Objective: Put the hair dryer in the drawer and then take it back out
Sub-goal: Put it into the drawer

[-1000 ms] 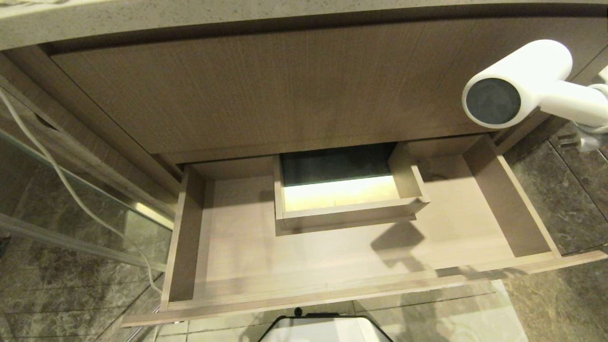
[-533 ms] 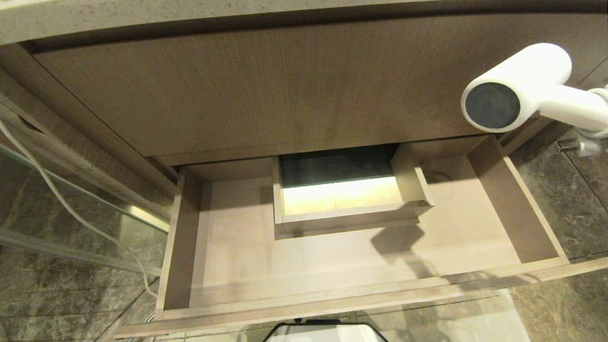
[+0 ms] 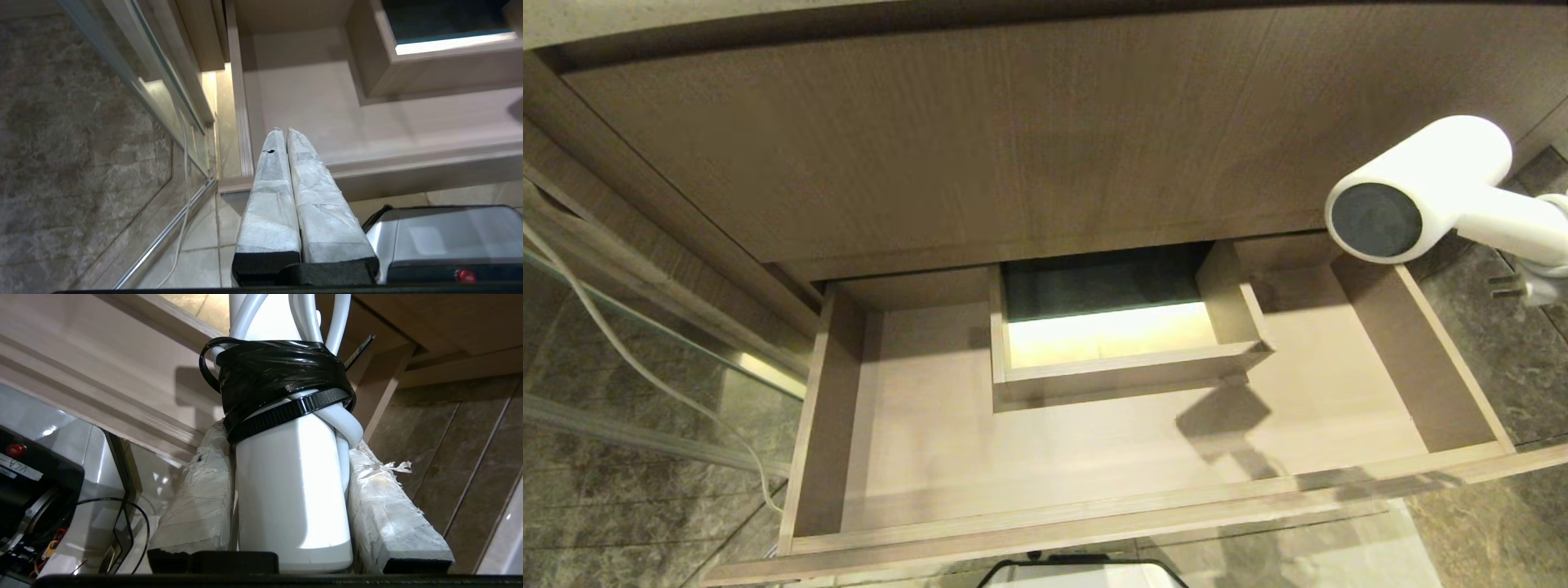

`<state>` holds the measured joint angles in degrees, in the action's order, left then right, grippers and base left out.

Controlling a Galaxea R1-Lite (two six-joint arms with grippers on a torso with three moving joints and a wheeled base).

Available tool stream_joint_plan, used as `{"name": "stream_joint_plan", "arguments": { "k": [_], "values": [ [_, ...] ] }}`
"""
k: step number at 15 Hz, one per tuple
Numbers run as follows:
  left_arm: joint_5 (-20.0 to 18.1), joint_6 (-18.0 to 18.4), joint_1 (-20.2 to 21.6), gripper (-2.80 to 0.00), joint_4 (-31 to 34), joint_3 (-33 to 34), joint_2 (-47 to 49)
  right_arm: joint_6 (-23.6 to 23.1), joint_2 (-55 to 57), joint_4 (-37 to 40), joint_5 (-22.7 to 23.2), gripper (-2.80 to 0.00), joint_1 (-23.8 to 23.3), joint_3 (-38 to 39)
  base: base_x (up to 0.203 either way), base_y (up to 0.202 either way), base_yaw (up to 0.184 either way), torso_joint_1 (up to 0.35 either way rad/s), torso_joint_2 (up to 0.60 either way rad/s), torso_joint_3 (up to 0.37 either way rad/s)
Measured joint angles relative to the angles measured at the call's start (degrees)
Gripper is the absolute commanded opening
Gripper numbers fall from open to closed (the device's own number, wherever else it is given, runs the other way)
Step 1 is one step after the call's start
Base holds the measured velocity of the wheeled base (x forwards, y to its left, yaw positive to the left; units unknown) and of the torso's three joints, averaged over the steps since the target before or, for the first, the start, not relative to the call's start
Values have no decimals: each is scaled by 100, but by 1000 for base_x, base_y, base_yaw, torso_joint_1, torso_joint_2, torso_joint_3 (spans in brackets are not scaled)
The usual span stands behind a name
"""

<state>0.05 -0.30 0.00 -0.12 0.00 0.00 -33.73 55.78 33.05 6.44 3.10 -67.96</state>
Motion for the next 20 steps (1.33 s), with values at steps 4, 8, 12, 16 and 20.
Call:
{"name": "stream_joint_plan", "arguments": {
  "k": [4, 8, 12, 16, 20],
  "values": [
    [1, 0, 0, -280, -7, 0, 0, -13, 102, -6, -189, -280, -91, 277, 0, 0, 0, -23, 274, 219],
    [0, 0, 0, -280, -4, -2, 0, -6, 737, -12, -730, -280, -347, 365, 0, 0, 0, 71, 73, 135],
    [0, -5, -2, -280, -4, 0, 0, 30, 2094, -12, -927, -280, -889, 170, 0, 0, 0, 25, 23, 36],
    [1, -1, 0, -280, -4, -2, 0, 107, 3373, 11, -928, -280, -1378, -439, 0, 0, 0, 8, 4, 29],
    [0, 0, 0, -280, -4, -2, 0, 123, 4482, 26, -933, -280, -1638, -1305, 0, 0, 0, 0, 0, 0]
  ]
}}
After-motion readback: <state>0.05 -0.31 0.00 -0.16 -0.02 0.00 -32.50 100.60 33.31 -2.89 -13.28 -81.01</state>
